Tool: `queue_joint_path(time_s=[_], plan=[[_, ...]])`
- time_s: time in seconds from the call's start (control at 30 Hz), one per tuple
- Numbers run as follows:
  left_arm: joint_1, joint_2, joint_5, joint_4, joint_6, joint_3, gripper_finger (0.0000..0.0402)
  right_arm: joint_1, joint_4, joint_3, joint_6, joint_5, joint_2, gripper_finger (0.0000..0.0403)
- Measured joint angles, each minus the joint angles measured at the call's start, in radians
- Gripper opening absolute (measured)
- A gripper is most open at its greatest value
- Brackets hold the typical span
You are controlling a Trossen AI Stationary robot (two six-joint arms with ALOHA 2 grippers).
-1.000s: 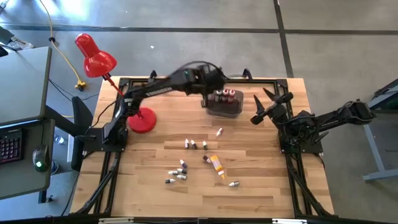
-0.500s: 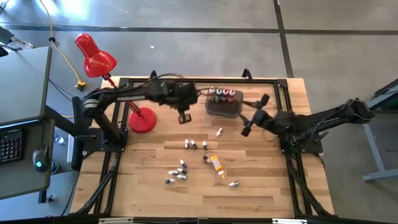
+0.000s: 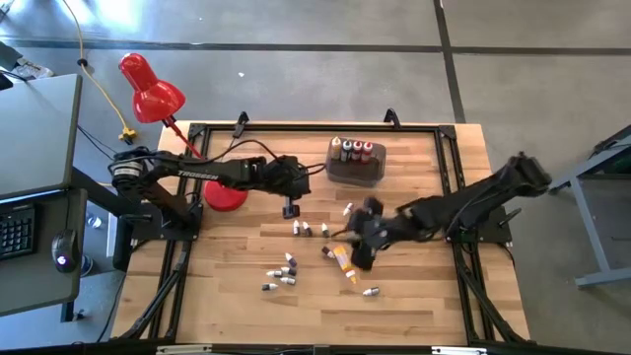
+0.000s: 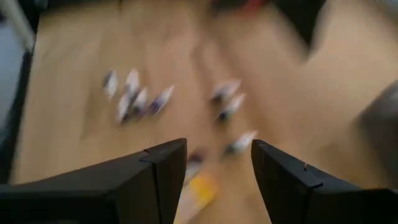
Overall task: Pick & Place food coloring
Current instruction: Put the large yellow food coloring bottle into the bin
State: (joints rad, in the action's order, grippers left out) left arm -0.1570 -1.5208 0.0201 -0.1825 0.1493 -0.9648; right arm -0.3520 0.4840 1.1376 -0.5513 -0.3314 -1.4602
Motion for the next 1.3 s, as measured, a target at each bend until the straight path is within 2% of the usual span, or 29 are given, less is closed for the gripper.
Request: queue_joint_path(time_s=[0.23, 0.33, 0.53, 1.13, 1.3], plan=[[0.0, 0.001, -0.004, 0.019, -0.031, 0.0, 0.0, -0.048, 0.066, 0.07, -0.335, 0.3, -0.208, 0.0195], [0.0, 0.001, -0.003, 0.016, -0.026, 0.0, 0.0, -0.053, 0.069, 0.072, -0.423, 0.358, -0.255, 0.0202], [0.0, 0.001, -0.003, 0.001, -0.026, 0.0, 0.0, -0.069, 0.102, 0.072, -0.57, 0.341, -0.31, 0.0205], [0.0, 0.001, -0.003, 0.001, -0.014, 0.0, 0.0, -0.046, 0.089, 0.072, -0.567, 0.326, -0.446, 0.0205], [0.0, 0.001, -0.002, 0.0, -0.014, 0.0, 0.0, -0.039, 0.083, 0.075, -0.543, 0.371, -0.476, 0.0202]])
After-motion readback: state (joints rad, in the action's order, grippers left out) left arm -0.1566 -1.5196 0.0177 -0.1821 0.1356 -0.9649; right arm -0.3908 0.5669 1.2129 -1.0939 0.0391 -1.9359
